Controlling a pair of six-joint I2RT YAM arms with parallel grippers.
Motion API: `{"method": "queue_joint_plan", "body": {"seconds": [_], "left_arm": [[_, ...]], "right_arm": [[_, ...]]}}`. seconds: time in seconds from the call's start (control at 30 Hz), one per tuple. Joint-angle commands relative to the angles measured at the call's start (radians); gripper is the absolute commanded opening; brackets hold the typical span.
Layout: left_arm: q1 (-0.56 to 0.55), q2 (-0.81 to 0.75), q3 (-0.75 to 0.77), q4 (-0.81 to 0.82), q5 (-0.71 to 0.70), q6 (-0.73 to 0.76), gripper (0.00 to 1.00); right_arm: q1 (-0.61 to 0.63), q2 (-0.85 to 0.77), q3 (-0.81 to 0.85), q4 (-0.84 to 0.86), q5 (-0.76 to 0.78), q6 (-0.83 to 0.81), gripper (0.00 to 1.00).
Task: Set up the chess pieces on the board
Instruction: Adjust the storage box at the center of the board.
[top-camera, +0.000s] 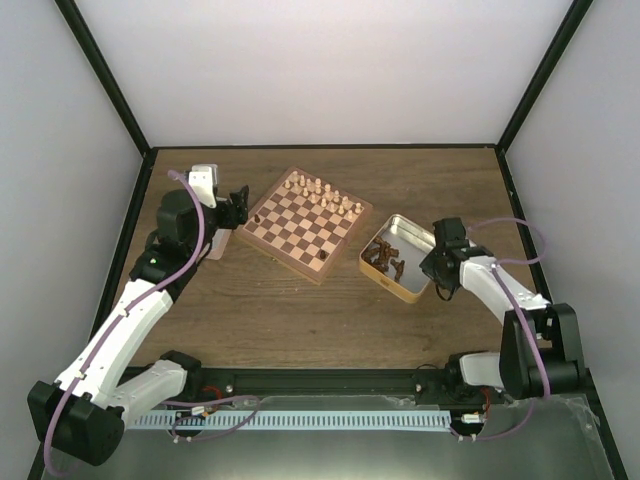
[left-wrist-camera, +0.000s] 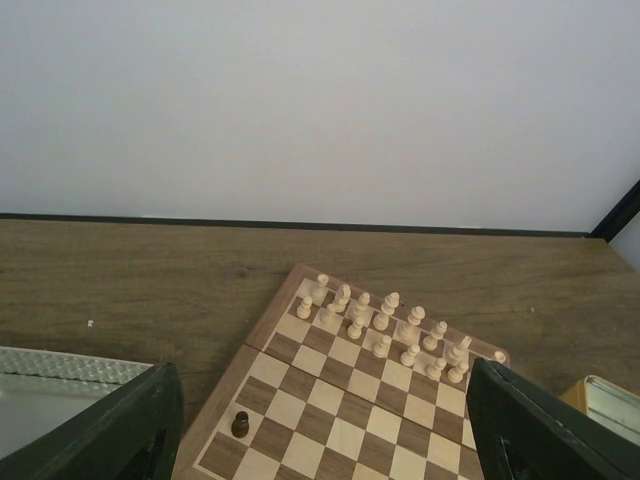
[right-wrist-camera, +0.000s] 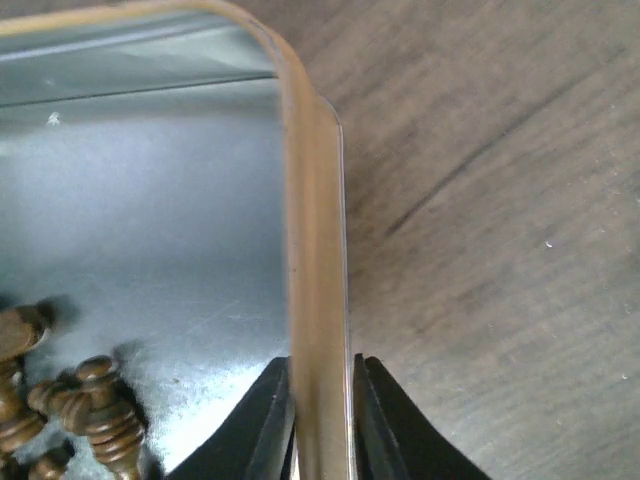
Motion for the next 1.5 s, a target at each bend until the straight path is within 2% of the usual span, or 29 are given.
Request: {"method": "queue_joint_plan", "body": {"seconds": [0.0, 0.1, 0.17, 0.27, 0.43, 0.53, 0.7, 1.07, 1.3, 1.47], "left_arm": [[0.004, -0.013, -0.005, 0.006, 0.006, 0.009, 0.79], [0.003, -0.011, -0.004, 0.008, 0.009, 0.009, 0.79], [0.004, -0.011, -0.004, 0.008, 0.011, 0.010, 0.79], [0.005, -0.011, -0.005, 0.008, 0.008, 0.009, 0.79], [0.005, -0.010, -0.004, 0.009, 0.009, 0.011, 0.79], [0.004, -0.008, -0.005, 0.010, 0.012, 0.011, 0.79], [0.004, -0.004, -0.005, 0.013, 0.017, 0.011, 0.79], [0.005, -0.003, -0.006, 0.012, 0.016, 0.010, 0.79], [0.004, -0.004, -0.005, 0.010, 0.018, 0.009, 0.79], [0.005, -0.002, -0.007, 0.011, 0.020, 0.010, 0.79]], "right_arm": [[-0.009, -0.038, -0.024, -0.028, 0.001, 0.101, 0.30], [-0.009, -0.041, 0.038, -0.053, 0.040, 0.027, 0.59], [-0.009, -0.041, 0.079, -0.064, 0.069, -0.042, 0.73], [-0.009, -0.043, 0.118, -0.008, 0.078, -0.205, 0.82], [-0.010, 0.003, 0.201, 0.085, 0.019, -0.449, 0.86], [-0.009, 0.053, 0.240, 0.125, -0.084, -0.568, 0.86], [-0.009, 0.136, 0.288, 0.173, -0.125, -0.673, 0.86], [-0.010, 0.346, 0.360, 0.120, -0.090, -0.682, 0.78], [-0.010, 0.400, 0.383, 0.036, 0.006, -0.612, 0.59], [-0.011, 0.386, 0.363, 0.010, 0.055, -0.559, 0.49]]}}
